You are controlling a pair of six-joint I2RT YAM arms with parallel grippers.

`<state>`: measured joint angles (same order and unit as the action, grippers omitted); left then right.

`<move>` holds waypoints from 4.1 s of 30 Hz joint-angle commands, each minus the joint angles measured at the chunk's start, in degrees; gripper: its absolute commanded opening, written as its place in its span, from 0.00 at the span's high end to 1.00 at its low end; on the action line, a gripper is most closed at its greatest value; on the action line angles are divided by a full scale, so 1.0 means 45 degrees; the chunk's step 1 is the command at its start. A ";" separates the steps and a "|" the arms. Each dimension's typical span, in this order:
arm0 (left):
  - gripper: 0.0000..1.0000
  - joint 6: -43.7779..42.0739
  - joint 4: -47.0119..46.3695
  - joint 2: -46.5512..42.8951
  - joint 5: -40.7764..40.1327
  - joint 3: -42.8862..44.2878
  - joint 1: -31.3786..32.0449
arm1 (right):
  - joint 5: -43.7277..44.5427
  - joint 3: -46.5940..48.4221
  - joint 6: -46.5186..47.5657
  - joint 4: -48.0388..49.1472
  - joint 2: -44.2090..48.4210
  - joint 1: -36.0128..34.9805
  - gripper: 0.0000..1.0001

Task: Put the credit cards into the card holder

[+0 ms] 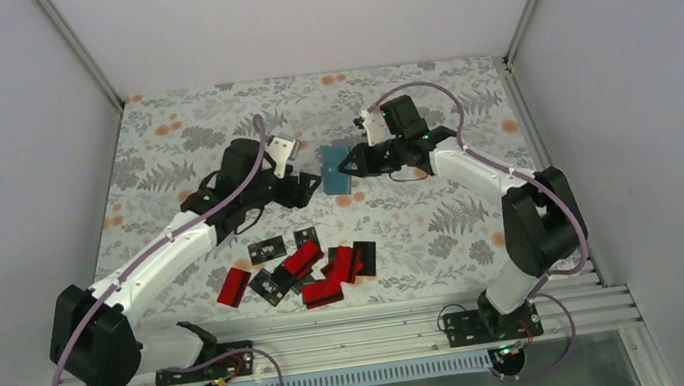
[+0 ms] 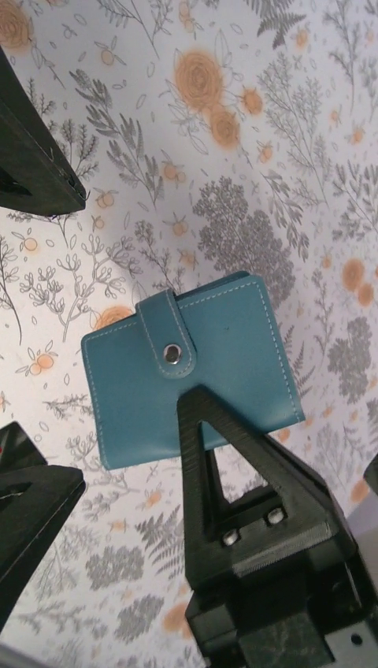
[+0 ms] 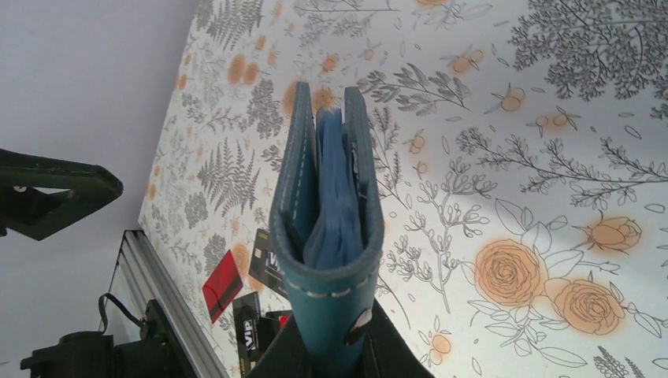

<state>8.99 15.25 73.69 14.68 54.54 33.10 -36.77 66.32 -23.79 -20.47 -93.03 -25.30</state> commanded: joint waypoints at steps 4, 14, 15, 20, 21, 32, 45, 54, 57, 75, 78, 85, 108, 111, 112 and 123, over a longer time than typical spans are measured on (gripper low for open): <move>0.21 0.0305 -0.0507 0.1668 -0.2530 0.0820 0.1115 | -0.0062 0.0107 -0.0098 -0.0353 -0.0412 -0.0115 0.96; 0.21 0.0539 -0.0627 0.3546 -0.3392 0.1342 0.1502 | -0.0909 0.0203 -0.0257 -0.0530 -0.1019 -0.0139 0.96; 0.21 0.0523 -0.0621 0.3649 -0.3388 0.1386 0.1493 | -0.0995 0.0203 -0.0277 -0.0529 -0.1022 -0.0140 0.96; 0.21 0.0554 -0.0713 0.3933 -0.3416 0.1311 0.1501 | -0.1202 0.0203 -0.0319 -0.0538 -0.1006 -0.0140 0.96; 0.21 0.0584 -0.0773 0.3951 -0.3415 0.1255 0.1498 | -0.1291 0.0203 -0.0319 -0.0538 -0.1006 -0.0135 0.96; 0.21 0.1094 -0.0866 0.4306 -0.4546 0.1100 0.1579 | -0.1880 -0.0131 -0.0333 -0.0510 -0.0908 -0.0193 0.96; 0.21 0.2487 0.0275 0.4818 -0.6950 0.1311 0.1557 | -0.1440 -0.0947 -0.0421 -0.0631 -0.0030 -0.0217 0.96; 0.17 0.4679 0.3120 0.2959 -1.0411 0.1576 0.0399 | 0.0202 -0.0958 -0.0547 -0.1074 0.0513 -0.0198 0.96; 0.17 0.3248 0.1495 0.1540 -0.7915 0.0785 0.0412 | 0.0190 -0.0819 -0.0599 -0.0983 0.0412 -0.0198 0.96; 0.30 0.2530 -0.0952 0.2406 -0.2126 0.0280 0.1566 | 0.0056 -0.0115 -0.0582 -0.1237 -0.0419 -0.0207 0.96; 0.33 0.2525 -0.0642 0.3067 -0.2410 0.0680 0.1764 | 0.0134 -0.0074 -0.0554 -0.1307 -0.0408 -0.0232 0.96; 0.42 0.2796 -0.0729 0.4040 -0.2737 0.1228 0.2041 | 0.0081 -0.0123 -0.0548 -0.1254 -0.0789 -0.0236 0.96; 0.77 0.3167 -0.0621 0.4528 -0.4070 0.1129 0.2063 | 0.0027 -0.0251 -0.0445 -0.1252 -0.0825 -0.0236 0.96; 0.77 0.3195 -0.0720 0.4635 -0.3996 0.1096 0.2058 | 0.0027 -0.0283 -0.0438 -0.1247 -0.0797 -0.0228 0.96; 0.77 0.3196 -0.0762 0.4666 -0.3961 0.1091 0.2058 | 0.0020 -0.0300 -0.0421 -0.1251 -0.0777 -0.0234 0.96; 0.82 0.3214 -0.0849 0.4892 -0.3651 0.1014 0.2058 | 0.0127 -0.0305 -0.0395 -0.1223 -0.0788 -0.0237 0.96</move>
<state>23.18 12.49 95.55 -2.90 59.68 42.19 -36.18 64.51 -26.04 -26.02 -96.38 -25.82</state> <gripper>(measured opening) 0.206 0.092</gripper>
